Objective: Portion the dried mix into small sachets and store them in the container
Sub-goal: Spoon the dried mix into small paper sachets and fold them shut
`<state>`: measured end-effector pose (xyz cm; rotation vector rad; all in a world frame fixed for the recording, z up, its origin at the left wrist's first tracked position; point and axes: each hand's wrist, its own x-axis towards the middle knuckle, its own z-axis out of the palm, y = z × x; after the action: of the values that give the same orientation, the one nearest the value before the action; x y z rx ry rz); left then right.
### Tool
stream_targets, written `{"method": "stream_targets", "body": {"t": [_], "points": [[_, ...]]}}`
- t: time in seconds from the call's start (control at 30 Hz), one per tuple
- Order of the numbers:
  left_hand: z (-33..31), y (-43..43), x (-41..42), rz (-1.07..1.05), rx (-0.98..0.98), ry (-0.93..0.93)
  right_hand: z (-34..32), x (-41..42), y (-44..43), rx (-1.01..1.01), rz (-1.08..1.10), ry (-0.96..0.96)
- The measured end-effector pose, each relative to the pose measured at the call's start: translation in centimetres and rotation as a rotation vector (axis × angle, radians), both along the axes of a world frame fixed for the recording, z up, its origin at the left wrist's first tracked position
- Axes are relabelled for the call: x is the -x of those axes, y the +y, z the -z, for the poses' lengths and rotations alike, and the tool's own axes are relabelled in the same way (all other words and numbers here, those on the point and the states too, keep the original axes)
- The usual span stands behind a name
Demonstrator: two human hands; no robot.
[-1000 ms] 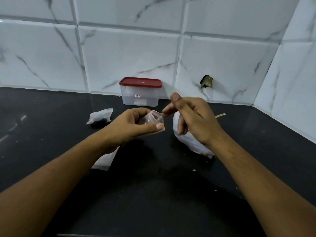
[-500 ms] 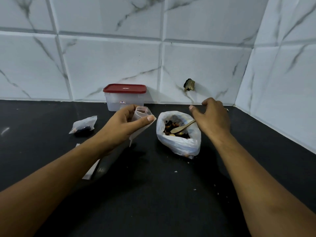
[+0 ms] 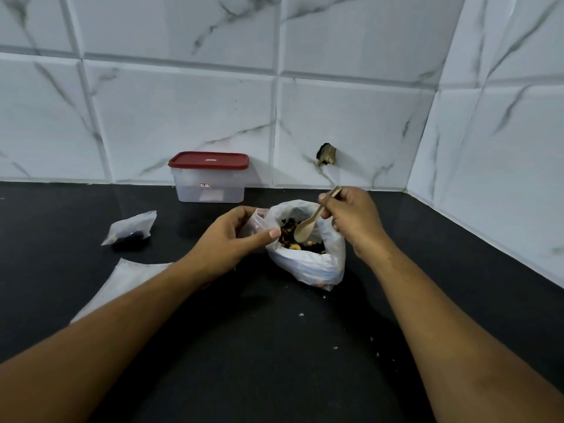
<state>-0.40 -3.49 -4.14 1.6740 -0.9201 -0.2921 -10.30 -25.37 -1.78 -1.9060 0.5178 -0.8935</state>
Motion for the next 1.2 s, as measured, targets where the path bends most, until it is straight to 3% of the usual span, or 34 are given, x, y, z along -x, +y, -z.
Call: {"method": "stream_targets", "body": {"t": [0.13, 0.33, 0.57, 0.83, 1.03, 1.2], "points": [[0.22, -0.08, 0.3, -0.039, 0.013, 0.003, -0.21, 0.45, 0.1, 0.324, 0.114, -0.048], [0.3, -0.02, 0.79, -0.048, 0.016, -0.007, 0.1, 0.63, 0.17, 0.611, -0.044, 0.091], [0.64, 0.2, 0.62, -0.043, -0.081, -0.051, 0.25, 0.76, -0.06, 0.635, -0.142, 0.185], [0.51, 0.46, 0.21, -0.026, -0.128, -0.038, 0.06, 0.59, -0.09, 0.487, -0.168, 0.045], [0.59, 0.3, 0.23, -0.032, -0.107, -0.023, 0.47, 0.43, -0.35, 0.584, -0.18, 0.239], [0.45, 0.33, 0.09, -0.032, -0.107, -0.013, -0.16, 0.82, -0.03, 0.427, -0.236, 0.149]]}}
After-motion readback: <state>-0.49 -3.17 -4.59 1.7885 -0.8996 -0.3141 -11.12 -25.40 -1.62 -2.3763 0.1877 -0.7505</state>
